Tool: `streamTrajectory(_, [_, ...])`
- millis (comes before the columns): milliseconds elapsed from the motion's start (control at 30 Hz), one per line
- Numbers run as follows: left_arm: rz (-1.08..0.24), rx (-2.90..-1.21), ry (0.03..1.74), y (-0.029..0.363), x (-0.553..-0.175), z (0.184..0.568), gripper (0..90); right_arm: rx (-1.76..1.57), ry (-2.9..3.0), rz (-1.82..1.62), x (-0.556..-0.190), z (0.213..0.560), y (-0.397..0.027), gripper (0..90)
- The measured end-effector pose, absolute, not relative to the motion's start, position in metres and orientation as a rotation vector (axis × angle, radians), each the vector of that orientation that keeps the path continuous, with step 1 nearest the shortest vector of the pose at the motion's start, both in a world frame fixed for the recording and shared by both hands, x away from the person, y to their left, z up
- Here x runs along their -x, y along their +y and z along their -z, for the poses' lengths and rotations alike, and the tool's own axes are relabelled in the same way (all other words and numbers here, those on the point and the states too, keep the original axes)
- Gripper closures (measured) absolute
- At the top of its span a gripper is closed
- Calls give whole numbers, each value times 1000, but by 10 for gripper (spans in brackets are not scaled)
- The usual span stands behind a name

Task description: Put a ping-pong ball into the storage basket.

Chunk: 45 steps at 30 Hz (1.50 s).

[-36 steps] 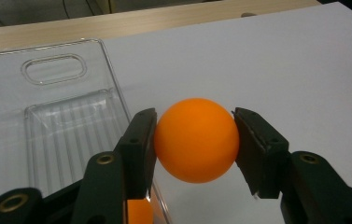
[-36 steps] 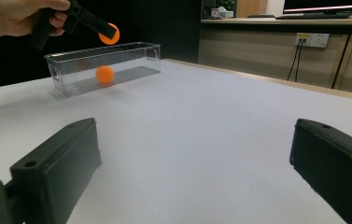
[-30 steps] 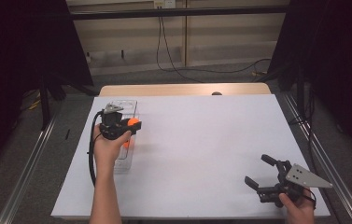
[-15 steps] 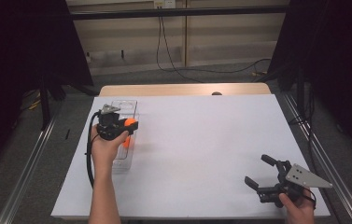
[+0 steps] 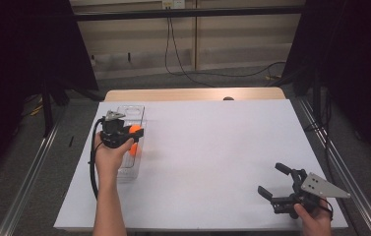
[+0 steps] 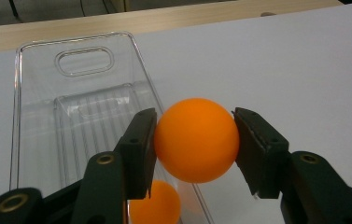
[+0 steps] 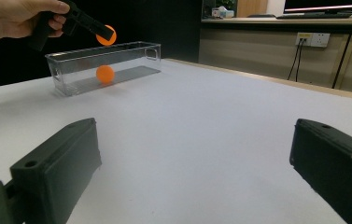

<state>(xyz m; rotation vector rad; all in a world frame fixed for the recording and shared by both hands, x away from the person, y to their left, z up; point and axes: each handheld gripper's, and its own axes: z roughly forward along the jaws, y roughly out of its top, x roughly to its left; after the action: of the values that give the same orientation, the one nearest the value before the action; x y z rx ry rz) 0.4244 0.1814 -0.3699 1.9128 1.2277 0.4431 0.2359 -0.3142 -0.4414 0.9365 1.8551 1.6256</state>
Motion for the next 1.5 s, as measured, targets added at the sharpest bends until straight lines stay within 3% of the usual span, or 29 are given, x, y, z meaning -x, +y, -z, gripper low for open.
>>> streamTrajectory(1500, [-493, -1923, 1282, 193, -426, 379, 509, -939, 1856, -1627, -236, 442, -314, 13])
